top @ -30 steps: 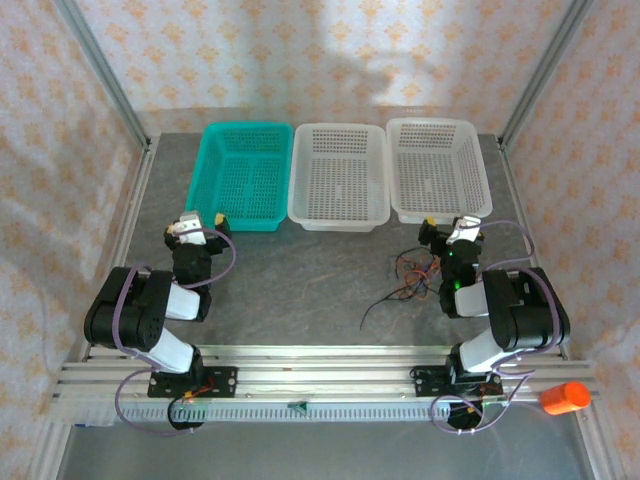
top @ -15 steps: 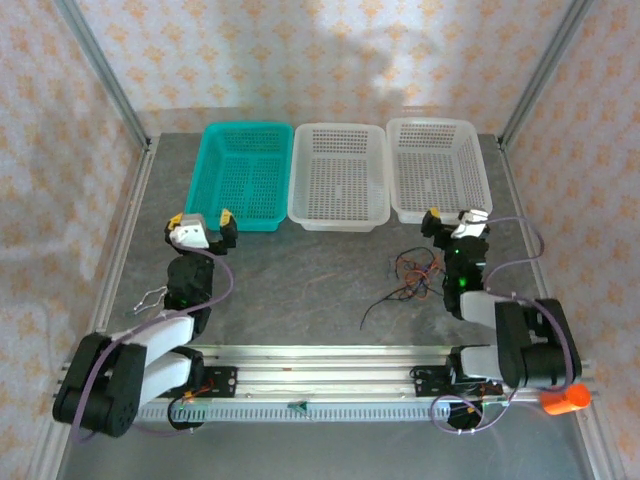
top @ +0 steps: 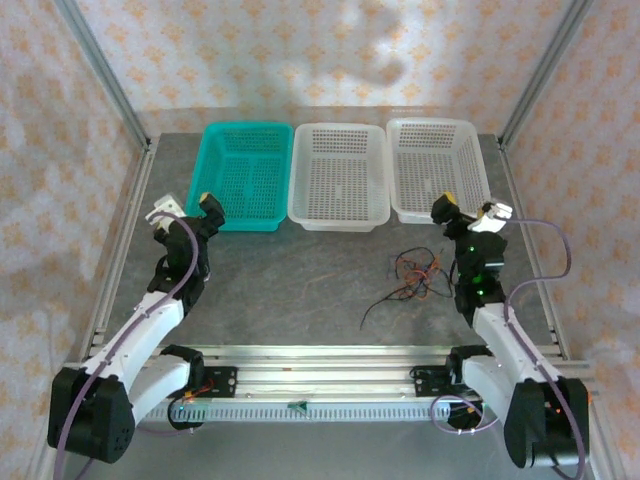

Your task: Untangle the cables

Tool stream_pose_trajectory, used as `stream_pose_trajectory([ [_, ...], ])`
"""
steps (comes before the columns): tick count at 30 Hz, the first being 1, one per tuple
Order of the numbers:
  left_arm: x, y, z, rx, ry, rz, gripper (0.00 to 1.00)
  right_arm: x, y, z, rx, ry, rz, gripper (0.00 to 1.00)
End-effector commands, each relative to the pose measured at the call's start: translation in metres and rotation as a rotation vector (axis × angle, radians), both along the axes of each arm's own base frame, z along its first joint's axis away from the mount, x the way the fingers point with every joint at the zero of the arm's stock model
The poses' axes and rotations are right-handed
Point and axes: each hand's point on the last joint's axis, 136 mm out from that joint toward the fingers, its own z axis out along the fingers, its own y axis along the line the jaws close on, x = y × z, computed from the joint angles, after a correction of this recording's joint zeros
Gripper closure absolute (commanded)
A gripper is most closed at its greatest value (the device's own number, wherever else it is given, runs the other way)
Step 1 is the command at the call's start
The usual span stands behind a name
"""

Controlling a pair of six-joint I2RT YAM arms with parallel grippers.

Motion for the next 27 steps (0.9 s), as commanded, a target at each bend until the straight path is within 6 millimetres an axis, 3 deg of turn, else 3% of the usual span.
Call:
stream_pose_trajectory([
  [1,-0.012,0.006,-0.022,-0.116,0.125,0.048,0.01,-0.006,-0.008,-0.006,0.126,0.084,-0.051,0.0],
  [4,-0.01,-0.009,-0.021,-0.134,0.154,-0.034,0.01,-0.012,-0.027,-0.02,0.232,0.249,-0.202,0.0],
  [12,-0.004,-0.085,0.015,-0.051,0.164,-0.315,0.01,-0.01,0.002,-0.033,0.194,0.517,-0.048,0.0],
  [19,0.0,-0.184,0.017,0.008,0.21,-0.604,0.01,-0.034,0.008,-0.064,0.12,0.85,-0.13,0.09],
  [27,-0.014,-0.307,-0.008,0.06,0.283,-0.92,0.01,-0.062,0.034,-0.086,0.062,1.019,-0.118,0.17],
])
